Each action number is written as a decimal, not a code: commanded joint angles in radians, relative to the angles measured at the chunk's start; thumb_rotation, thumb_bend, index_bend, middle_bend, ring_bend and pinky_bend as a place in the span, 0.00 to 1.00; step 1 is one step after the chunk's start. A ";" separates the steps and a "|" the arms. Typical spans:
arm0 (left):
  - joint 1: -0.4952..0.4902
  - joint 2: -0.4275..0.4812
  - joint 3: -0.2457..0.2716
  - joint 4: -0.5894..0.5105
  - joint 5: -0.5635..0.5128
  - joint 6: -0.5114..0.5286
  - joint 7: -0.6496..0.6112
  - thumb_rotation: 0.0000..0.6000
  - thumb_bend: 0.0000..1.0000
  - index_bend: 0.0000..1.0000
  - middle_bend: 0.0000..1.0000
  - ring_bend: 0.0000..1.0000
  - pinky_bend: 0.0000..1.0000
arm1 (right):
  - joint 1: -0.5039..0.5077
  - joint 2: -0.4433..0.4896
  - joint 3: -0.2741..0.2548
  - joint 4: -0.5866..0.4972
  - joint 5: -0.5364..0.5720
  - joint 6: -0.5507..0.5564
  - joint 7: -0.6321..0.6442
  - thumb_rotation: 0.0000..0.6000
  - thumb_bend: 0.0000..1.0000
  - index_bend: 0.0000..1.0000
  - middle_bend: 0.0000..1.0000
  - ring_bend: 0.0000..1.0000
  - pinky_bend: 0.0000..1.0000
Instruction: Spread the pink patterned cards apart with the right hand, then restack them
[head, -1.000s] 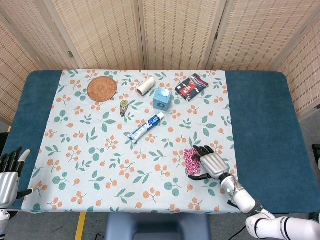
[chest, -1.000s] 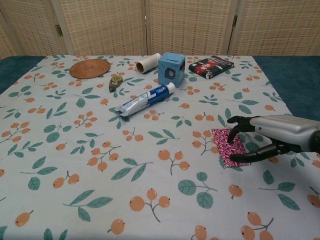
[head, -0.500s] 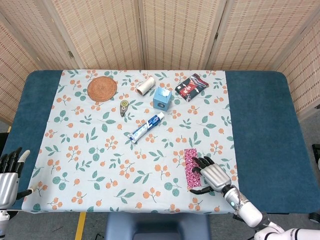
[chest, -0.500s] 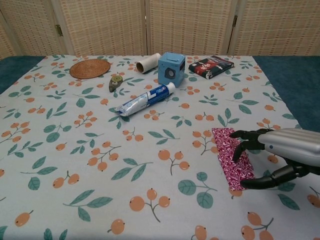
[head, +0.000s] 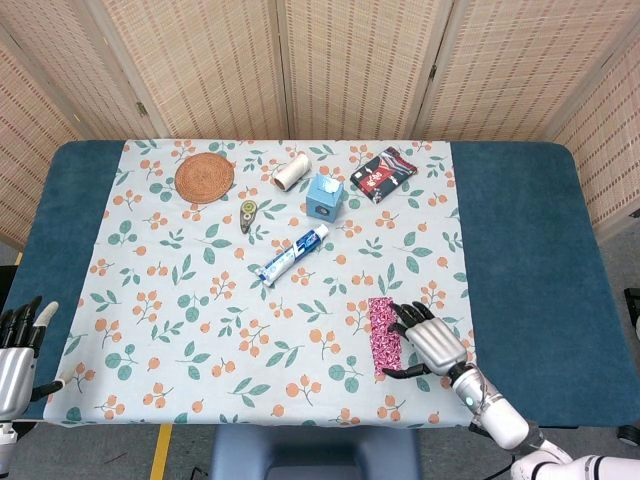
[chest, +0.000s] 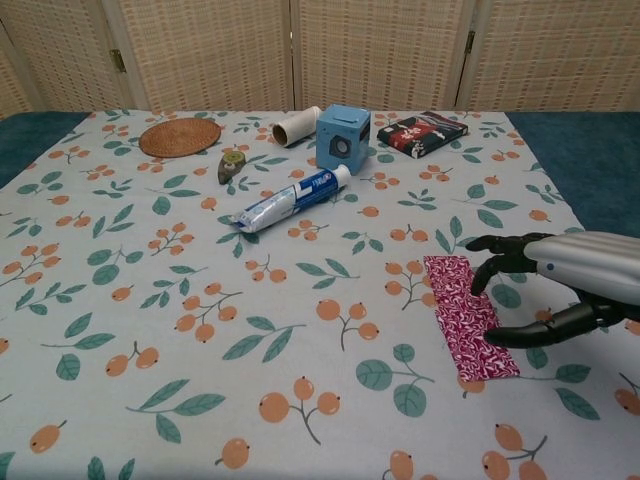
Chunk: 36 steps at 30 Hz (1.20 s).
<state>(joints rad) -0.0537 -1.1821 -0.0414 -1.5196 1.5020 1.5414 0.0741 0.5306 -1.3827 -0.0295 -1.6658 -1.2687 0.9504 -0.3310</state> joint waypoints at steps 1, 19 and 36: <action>0.001 0.000 0.001 0.000 0.000 0.000 0.000 1.00 0.22 0.10 0.00 0.03 0.00 | 0.014 -0.028 0.019 0.033 0.023 -0.018 0.001 0.23 0.22 0.25 0.04 0.00 0.00; 0.008 -0.001 0.001 0.010 -0.004 0.002 -0.010 1.00 0.22 0.11 0.00 0.03 0.00 | 0.020 -0.055 0.019 0.075 0.060 -0.033 -0.024 0.23 0.22 0.25 0.04 0.00 0.00; 0.009 -0.003 0.003 0.003 0.007 0.008 -0.005 1.00 0.22 0.13 0.00 0.03 0.00 | -0.037 0.035 -0.004 0.043 0.037 0.034 -0.006 0.23 0.22 0.25 0.05 0.00 0.00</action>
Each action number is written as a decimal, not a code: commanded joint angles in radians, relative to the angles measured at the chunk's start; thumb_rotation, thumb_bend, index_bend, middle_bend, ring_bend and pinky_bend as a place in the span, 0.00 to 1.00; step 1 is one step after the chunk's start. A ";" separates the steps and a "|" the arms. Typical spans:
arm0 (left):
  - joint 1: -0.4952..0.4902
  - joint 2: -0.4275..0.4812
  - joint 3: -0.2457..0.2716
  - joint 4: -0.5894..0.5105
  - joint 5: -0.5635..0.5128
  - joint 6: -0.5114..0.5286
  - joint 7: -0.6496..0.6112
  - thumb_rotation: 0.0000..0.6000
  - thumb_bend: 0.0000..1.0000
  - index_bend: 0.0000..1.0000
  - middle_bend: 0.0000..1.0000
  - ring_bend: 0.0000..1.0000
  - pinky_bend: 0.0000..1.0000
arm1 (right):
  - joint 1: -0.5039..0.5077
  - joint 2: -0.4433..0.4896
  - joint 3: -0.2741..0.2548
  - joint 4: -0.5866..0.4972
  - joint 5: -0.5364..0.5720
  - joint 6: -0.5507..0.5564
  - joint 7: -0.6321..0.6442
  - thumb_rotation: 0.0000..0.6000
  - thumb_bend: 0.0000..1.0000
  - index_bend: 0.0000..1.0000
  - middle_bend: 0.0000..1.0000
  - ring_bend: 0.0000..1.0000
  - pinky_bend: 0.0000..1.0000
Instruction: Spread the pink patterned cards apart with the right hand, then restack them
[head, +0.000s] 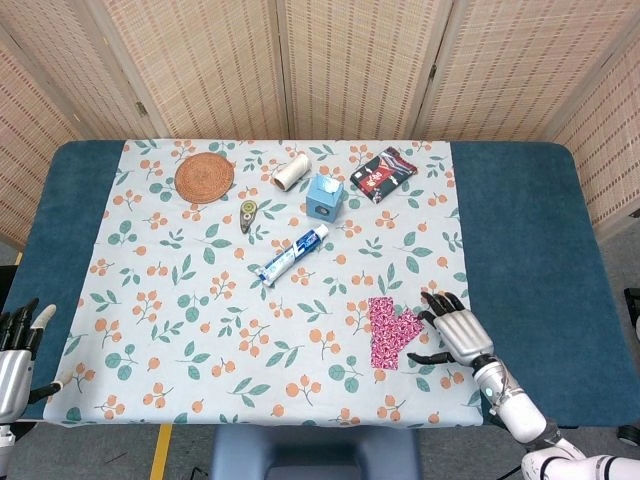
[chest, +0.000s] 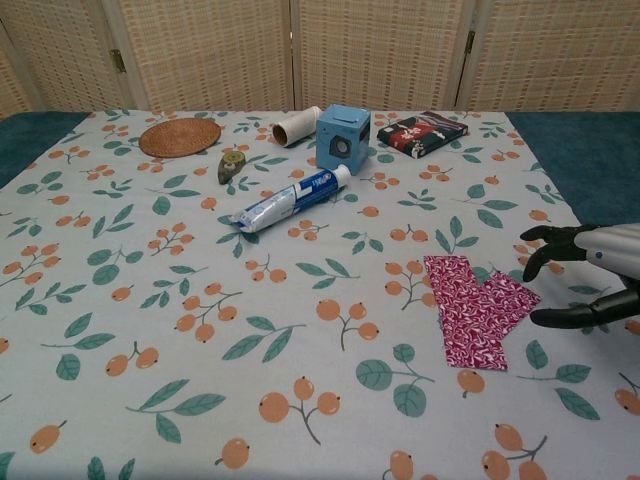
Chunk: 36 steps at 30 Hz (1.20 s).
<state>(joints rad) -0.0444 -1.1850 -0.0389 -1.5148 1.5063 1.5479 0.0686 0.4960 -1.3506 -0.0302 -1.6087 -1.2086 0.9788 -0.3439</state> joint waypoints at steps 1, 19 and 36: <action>0.000 0.000 0.001 -0.002 0.004 0.003 0.001 1.00 0.22 0.13 0.00 0.03 0.00 | -0.001 0.000 -0.004 -0.016 -0.029 0.003 0.009 0.23 0.22 0.25 0.05 0.00 0.00; 0.012 0.000 0.004 0.007 0.004 0.013 -0.012 1.00 0.22 0.13 0.00 0.03 0.00 | -0.003 -0.024 -0.006 0.022 -0.010 -0.025 -0.003 0.23 0.22 0.25 0.05 0.00 0.00; 0.015 0.000 0.006 -0.006 0.007 0.014 0.005 1.00 0.22 0.13 0.00 0.03 0.00 | -0.027 0.027 -0.012 0.010 -0.069 -0.009 0.064 0.23 0.21 0.26 0.05 0.00 0.00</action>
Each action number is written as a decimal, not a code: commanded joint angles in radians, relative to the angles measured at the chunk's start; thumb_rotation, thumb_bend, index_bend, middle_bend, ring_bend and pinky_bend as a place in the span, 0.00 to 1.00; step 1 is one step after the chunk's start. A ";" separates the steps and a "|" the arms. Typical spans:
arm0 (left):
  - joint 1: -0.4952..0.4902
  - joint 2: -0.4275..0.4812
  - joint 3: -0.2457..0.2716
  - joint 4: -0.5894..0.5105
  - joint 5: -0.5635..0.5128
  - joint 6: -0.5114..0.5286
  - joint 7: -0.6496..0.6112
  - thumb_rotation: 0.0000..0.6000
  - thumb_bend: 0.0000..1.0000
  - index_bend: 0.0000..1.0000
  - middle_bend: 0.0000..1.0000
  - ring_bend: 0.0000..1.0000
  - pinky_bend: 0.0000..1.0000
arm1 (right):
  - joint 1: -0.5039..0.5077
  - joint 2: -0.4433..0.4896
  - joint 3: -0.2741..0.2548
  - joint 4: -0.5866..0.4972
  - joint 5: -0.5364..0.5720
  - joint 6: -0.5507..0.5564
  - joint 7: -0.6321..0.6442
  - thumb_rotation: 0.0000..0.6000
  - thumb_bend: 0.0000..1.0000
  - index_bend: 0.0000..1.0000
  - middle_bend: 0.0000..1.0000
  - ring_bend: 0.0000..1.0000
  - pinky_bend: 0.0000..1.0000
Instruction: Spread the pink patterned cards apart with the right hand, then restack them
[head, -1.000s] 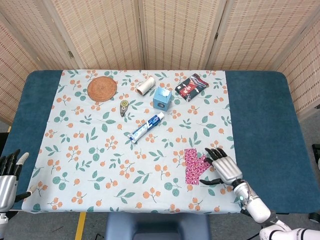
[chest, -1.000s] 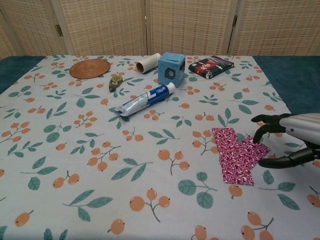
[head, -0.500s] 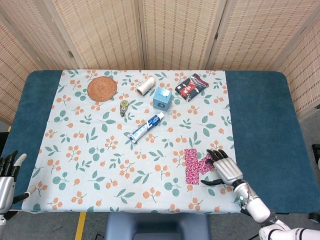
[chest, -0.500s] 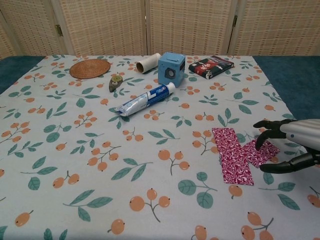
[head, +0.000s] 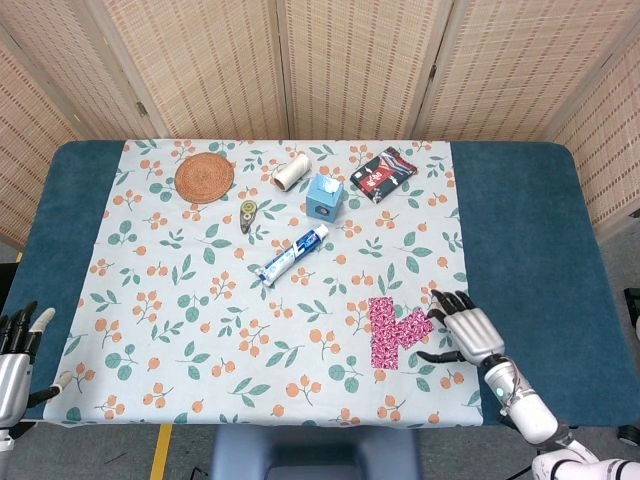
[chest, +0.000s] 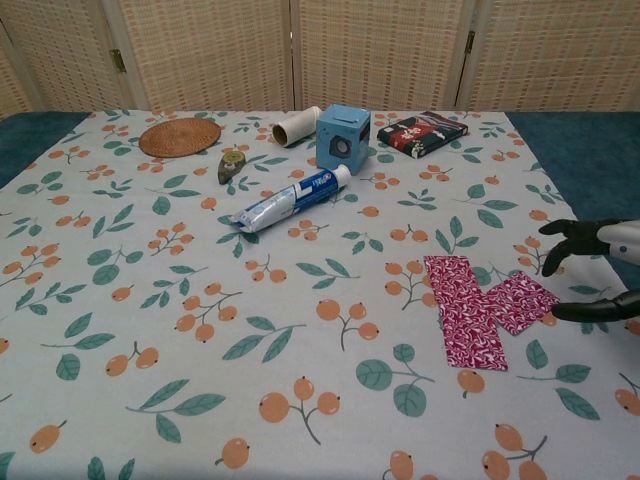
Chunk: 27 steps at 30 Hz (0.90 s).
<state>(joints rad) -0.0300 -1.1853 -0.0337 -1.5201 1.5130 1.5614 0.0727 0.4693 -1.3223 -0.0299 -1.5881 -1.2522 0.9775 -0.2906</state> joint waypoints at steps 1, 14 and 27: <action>0.001 0.002 0.000 -0.001 0.000 0.001 0.001 1.00 0.22 0.13 0.00 0.03 0.00 | 0.001 -0.004 -0.018 -0.015 -0.037 -0.013 0.014 0.23 0.22 0.26 0.05 0.00 0.00; 0.008 0.001 0.002 0.002 -0.001 0.005 -0.002 1.00 0.22 0.13 0.00 0.03 0.00 | 0.015 -0.040 -0.048 -0.031 -0.115 -0.050 0.020 0.23 0.21 0.26 0.05 0.00 0.00; 0.008 0.001 0.002 0.000 0.004 0.006 0.001 1.00 0.22 0.13 0.00 0.03 0.00 | -0.011 -0.009 -0.070 -0.038 -0.116 -0.034 0.011 0.23 0.22 0.26 0.06 0.00 0.00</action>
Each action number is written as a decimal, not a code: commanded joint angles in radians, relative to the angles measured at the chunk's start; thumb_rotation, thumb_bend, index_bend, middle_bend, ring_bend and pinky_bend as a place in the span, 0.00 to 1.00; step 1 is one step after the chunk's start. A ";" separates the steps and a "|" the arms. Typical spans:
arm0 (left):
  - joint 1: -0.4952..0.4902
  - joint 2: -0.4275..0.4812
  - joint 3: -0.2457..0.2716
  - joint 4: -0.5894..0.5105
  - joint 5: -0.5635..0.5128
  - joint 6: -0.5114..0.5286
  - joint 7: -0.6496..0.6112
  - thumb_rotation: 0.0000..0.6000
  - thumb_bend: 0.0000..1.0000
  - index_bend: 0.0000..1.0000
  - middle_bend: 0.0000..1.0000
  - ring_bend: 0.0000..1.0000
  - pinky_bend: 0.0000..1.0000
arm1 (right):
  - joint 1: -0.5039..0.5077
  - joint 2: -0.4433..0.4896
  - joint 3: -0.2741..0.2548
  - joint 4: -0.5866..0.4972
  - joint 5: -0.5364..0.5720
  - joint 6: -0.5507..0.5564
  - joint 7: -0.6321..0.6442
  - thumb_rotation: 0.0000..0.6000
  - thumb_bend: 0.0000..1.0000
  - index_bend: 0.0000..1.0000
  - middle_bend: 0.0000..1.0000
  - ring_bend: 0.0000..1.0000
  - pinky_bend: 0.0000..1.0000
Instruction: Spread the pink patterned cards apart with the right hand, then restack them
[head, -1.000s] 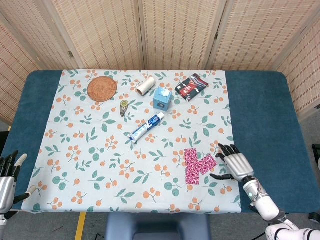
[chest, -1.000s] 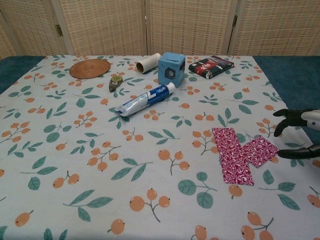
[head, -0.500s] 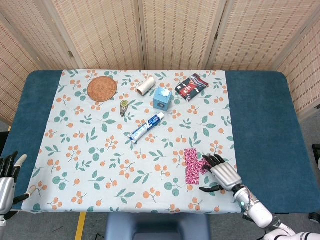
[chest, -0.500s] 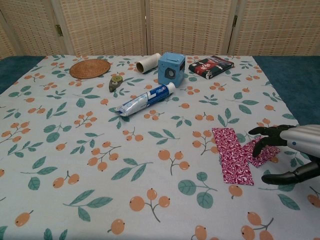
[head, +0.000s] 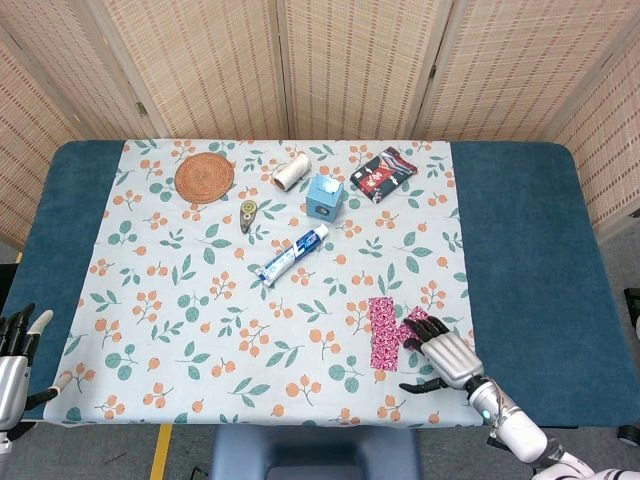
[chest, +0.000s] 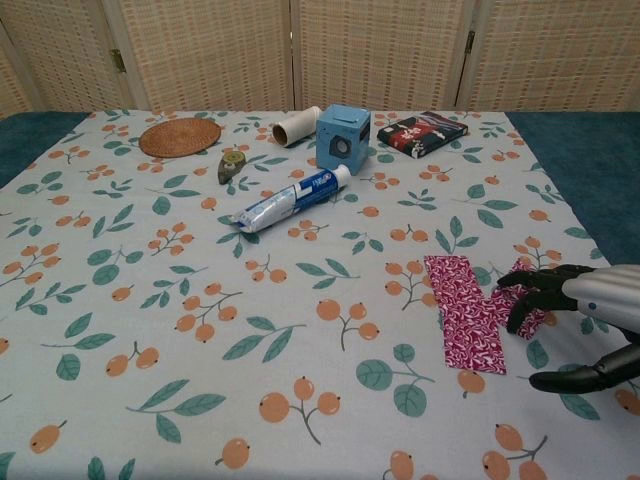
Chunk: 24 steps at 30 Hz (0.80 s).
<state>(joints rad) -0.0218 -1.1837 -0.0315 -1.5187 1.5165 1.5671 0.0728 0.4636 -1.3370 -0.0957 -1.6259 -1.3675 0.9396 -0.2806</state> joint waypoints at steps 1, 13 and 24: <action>0.000 0.000 0.000 -0.003 0.002 0.001 0.002 1.00 0.22 0.13 0.00 0.03 0.00 | -0.010 0.010 -0.006 0.000 -0.001 0.008 0.003 0.23 0.21 0.26 0.06 0.00 0.00; 0.002 0.006 0.001 -0.020 0.010 0.008 0.017 1.00 0.22 0.13 0.00 0.03 0.00 | -0.057 0.066 -0.007 0.005 -0.030 0.077 0.080 0.24 0.21 0.26 0.07 0.00 0.00; 0.002 0.007 0.002 -0.031 0.013 0.009 0.029 1.00 0.22 0.13 0.00 0.03 0.00 | -0.066 0.074 0.015 0.016 -0.046 0.093 0.116 0.24 0.21 0.26 0.07 0.00 0.00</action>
<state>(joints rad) -0.0197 -1.1768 -0.0294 -1.5501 1.5298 1.5759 0.1021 0.3974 -1.2622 -0.0815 -1.6097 -1.4127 1.0331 -0.1642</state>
